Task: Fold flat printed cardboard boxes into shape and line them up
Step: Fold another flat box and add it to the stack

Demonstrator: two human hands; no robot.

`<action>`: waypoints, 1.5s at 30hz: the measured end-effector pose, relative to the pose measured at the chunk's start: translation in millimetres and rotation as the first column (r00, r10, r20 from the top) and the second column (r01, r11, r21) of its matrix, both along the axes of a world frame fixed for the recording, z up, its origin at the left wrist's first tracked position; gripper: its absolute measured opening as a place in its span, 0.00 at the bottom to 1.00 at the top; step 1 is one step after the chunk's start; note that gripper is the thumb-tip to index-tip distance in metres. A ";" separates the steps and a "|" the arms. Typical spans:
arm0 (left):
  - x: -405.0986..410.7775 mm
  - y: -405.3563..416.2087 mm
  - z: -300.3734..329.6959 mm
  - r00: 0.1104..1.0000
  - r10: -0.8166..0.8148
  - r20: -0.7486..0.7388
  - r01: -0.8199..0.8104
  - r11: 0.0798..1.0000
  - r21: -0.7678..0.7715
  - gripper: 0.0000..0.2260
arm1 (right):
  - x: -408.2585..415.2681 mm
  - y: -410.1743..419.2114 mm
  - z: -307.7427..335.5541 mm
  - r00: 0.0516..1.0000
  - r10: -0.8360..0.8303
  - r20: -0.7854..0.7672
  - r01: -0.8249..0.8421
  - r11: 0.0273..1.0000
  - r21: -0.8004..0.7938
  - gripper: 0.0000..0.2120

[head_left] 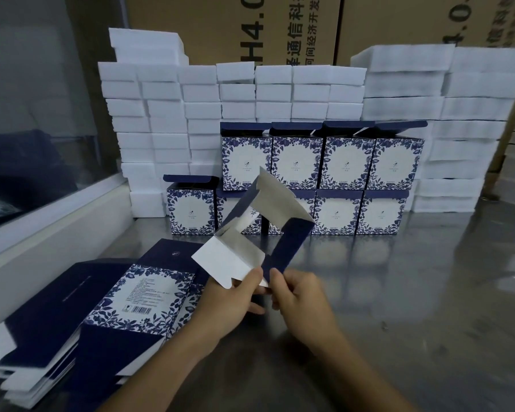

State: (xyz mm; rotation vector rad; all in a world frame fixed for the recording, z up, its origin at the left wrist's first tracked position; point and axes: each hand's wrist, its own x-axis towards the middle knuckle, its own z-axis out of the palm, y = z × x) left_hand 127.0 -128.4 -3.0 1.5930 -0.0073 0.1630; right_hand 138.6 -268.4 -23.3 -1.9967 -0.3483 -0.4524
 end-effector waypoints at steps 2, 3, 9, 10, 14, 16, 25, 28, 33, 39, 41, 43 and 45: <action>-0.8 -0.1 0.4 1.000 -0.001 -0.008 0.001 0.999 0.051 0.04 | 0.3 -0.8 -0.3 1.000 0.000 0.004 0.000 1.000 0.006 0.23; -0.9 0.6 0.4 1.000 0.001 -0.016 0.000 0.998 0.070 0.04 | 0.6 -1.1 -0.5 1.000 -0.002 0.012 0.002 1.000 0.017 0.24; -3.2 4.9 5.3 0.998 -0.023 -0.065 0.033 0.986 0.162 0.10 | 9.0 -12.4 -1.8 0.995 -0.089 0.052 0.079 0.982 0.174 0.28; -4.2 4.9 5.5 0.997 -0.040 -0.064 0.051 0.982 0.183 0.11 | 10.4 -15.0 -2.2 0.995 -0.092 0.045 0.082 0.979 0.186 0.28; -6.1 7.3 7.4 0.996 -0.066 -0.060 0.078 0.969 0.233 0.14 | 12.1 -17.0 -2.5 0.996 -0.091 0.024 0.085 0.979 0.184 0.27; -6.2 9.5 8.6 0.996 -0.066 -0.067 0.080 0.968 0.239 0.15 | 11.0 -17.5 -0.2 0.995 -0.101 0.026 0.094 0.977 0.192 0.28; -8.6 18.0 16.5 0.982 -0.176 -0.064 0.187 0.945 0.268 0.20 | 13.6 -40.6 10.9 0.976 -0.217 -0.022 0.213 0.926 0.311 0.25; -8.1 18.3 15.3 0.987 -0.150 -0.052 0.159 0.940 0.302 0.20 | 14.2 -39.6 9.3 0.962 -0.269 -0.056 0.273 0.912 0.306 0.23; -3.7 20.1 10.8 0.997 -0.055 0.060 0.029 0.929 0.369 0.14 | 8.8 -42.6 16.1 0.926 -0.365 0.101 0.329 0.907 0.263 0.10; -4.7 23.3 12.1 0.963 -0.089 0.256 0.020 0.965 0.260 0.16 | 2.9 -28.2 17.5 0.939 -0.082 0.334 0.065 0.996 0.063 0.31; -3.3 27.4 16.5 0.962 -0.150 0.227 0.127 0.986 0.111 0.21 | 2.9 -26.8 18.6 0.937 -0.067 0.344 0.045 0.996 0.070 0.29; -2.8 30.7 21.5 0.966 -0.169 0.197 0.165 0.986 0.037 0.24 | 2.9 -30.1 18.2 0.940 -0.051 0.337 0.020 0.995 0.095 0.23; -2.6 33.1 24.7 0.973 -0.156 0.172 0.155 0.988 0.020 0.28 | 2.5 -31.0 17.4 0.944 -0.022 0.328 -0.021 0.992 0.128 0.16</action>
